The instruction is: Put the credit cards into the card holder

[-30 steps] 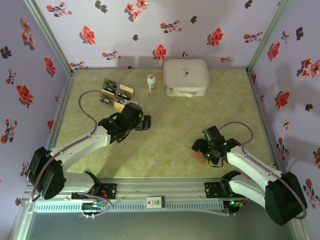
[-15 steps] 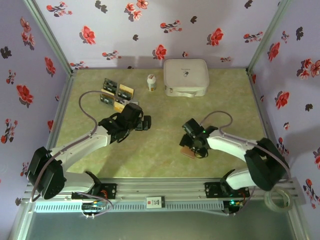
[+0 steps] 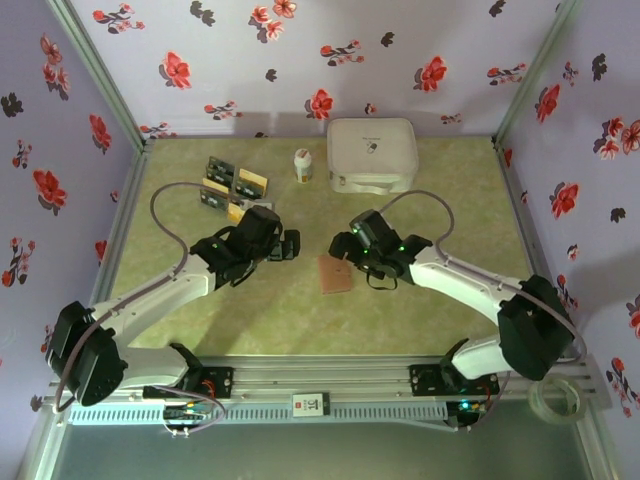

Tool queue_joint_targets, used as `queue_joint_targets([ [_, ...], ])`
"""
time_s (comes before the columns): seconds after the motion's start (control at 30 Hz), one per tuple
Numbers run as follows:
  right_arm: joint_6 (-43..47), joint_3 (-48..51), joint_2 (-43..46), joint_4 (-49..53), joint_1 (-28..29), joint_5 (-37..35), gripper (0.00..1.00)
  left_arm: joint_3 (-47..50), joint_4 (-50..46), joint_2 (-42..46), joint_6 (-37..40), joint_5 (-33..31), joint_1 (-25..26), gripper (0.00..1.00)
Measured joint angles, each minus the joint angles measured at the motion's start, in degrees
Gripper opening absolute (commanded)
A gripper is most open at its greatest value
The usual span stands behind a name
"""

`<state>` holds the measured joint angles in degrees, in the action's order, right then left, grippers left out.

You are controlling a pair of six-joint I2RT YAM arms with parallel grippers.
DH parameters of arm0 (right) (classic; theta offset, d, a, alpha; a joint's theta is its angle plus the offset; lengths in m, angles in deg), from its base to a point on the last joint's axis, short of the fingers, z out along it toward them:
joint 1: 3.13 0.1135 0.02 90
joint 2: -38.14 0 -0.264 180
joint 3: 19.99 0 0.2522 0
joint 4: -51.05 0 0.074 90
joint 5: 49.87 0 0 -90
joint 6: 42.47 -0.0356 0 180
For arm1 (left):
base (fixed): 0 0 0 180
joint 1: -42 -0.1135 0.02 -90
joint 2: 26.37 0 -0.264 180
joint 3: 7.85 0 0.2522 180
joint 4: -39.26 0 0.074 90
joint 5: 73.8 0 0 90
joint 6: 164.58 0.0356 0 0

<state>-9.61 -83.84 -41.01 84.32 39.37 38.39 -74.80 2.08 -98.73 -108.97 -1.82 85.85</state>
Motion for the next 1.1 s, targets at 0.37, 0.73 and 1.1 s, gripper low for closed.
queue_joint_targets([
  [0.37,5.33,14.45,6.10,-9.86,-2.58,9.16,0.63,3.89,1.16,0.00,-2.23,7.45,-4.07,1.00],
  [0.73,4.61,17.11,0.35,-21.77,-5.14,16.92,0.52,4.50,5.49,-7.34,-3.87,18.23,-5.68,1.00],
  [1.1,3.30,19.47,-1.44,-26.36,-5.92,17.88,0.54,-4.07,3.17,-18.08,-0.70,19.10,-3.91,1.00],
])
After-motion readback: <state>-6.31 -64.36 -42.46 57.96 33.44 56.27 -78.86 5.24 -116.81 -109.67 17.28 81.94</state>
